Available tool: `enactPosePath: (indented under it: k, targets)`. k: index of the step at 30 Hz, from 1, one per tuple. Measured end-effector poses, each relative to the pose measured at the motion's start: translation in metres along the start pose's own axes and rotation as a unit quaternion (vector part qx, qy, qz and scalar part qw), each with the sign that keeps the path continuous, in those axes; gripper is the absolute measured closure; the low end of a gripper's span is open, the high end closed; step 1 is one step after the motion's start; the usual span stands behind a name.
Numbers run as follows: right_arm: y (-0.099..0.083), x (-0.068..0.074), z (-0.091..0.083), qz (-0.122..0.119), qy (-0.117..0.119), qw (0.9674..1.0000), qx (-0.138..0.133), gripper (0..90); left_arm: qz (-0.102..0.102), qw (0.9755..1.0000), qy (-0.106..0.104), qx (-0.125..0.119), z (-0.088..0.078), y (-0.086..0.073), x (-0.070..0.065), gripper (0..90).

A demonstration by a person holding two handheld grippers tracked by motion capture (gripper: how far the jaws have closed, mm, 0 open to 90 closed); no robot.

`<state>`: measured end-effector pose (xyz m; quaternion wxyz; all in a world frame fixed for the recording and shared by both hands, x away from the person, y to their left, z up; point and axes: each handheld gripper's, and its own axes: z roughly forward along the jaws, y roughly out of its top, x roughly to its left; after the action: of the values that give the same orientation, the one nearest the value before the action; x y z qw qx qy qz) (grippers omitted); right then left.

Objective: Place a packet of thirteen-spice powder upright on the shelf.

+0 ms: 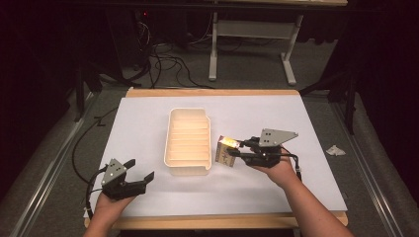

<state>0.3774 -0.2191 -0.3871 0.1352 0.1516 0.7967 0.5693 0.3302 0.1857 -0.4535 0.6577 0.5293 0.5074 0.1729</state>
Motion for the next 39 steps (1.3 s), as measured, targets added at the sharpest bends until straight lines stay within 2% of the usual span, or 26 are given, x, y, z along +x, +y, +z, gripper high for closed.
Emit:
enactPosePath:
  k: [3,4,8,17,23,27,31,38,39]
  targets:
    - [0.005,0.002,0.006,-0.004,0.012,0.9999,-0.008,68.8,-0.001,1.0,0.002,-0.002,-0.003,0.0,0.001,16.1]
    - [0.007,0.002,0.008,-0.001,0.023,0.9997,-0.011,68.8,0.0,1.0,0.002,-0.002,-0.004,0.001,0.001,16.1]
    - [0.012,0.003,0.014,-0.001,0.04,0.9991,-0.01,68.8,0.001,1.0,0.002,-0.002,-0.004,0.001,0.0,16.1]
    - [0.015,0.003,0.027,-0.002,0.062,0.9981,-0.001,68.8,0.004,1.0,0.0,0.002,-0.002,-0.001,-0.001,16.1]
    - [0.013,0.003,0.034,0.002,0.065,0.9978,0.013,68.8,0.005,1.0,-0.001,0.004,-0.002,-0.002,-0.001,16.1]
    - [0.012,0.002,0.04,0.009,0.071,0.9974,0.011,68.8,0.007,1.0,-0.001,0.005,-0.003,-0.002,-0.002,16.1]
    - [0.014,0.004,0.049,0.001,0.075,0.9971,0.017,68.8,0.005,1.0,-0.001,0.005,-0.002,-0.002,-0.002,16.1]
    - [0.02,0.005,0.063,-0.007,0.08,0.9965,0.023,68.8,0.012,0.9999,-0.001,0.009,-0.002,-0.003,-0.002,16.1]
    - [0.02,0.006,0.065,-0.006,0.079,0.9966,0.021,68.8,0.007,1.0,-0.002,0.007,-0.003,-0.002,-0.002,16.1]
